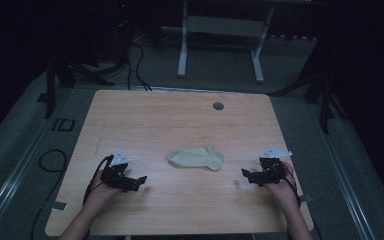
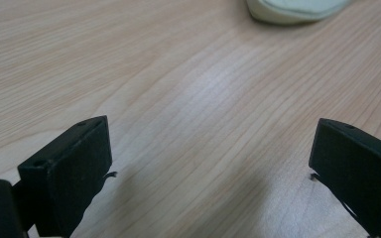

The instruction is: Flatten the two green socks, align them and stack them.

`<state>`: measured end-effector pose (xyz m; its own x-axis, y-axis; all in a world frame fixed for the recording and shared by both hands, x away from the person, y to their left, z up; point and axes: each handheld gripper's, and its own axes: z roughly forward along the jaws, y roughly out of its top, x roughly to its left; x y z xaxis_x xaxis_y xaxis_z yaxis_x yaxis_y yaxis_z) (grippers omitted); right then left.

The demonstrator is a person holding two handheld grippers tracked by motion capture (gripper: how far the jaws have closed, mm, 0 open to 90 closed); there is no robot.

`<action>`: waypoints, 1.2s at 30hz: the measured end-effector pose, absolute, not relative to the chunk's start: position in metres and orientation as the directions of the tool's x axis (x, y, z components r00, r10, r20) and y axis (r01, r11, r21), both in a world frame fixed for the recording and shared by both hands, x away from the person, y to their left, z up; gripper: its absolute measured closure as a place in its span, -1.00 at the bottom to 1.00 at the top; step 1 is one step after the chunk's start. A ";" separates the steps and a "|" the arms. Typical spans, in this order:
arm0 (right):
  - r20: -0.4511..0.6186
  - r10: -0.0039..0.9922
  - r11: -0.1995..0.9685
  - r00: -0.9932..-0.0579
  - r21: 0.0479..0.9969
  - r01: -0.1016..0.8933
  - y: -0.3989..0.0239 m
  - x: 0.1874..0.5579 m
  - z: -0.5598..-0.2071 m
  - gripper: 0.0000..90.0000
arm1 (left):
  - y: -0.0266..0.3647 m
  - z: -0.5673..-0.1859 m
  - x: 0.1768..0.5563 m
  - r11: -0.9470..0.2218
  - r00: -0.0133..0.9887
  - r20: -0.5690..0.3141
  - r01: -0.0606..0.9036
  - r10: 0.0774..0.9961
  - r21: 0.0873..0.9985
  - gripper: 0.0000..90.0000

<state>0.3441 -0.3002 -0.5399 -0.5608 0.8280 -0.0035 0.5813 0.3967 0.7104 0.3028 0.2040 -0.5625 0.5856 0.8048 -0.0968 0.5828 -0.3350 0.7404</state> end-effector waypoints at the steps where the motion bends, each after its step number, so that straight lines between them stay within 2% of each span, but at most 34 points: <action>1: -0.002 0.832 0.390 -0.554 0.713 0.583 -0.302 0.342 -0.539 -0.76 | 0.206 -0.562 0.301 -0.331 0.578 -0.095 0.586 0.810 0.740 -0.93; 18: 0.048 0.887 0.289 -0.459 0.717 0.634 -0.339 0.310 -0.553 -0.76 | 0.237 -0.566 0.275 -0.257 0.514 -0.117 0.598 0.850 0.759 -0.93; 36: 0.054 0.915 0.229 -0.400 0.746 0.625 -0.362 0.296 -0.558 -0.76 | 0.256 -0.571 0.261 -0.178 0.452 -0.148 0.602 0.880 0.778 -0.93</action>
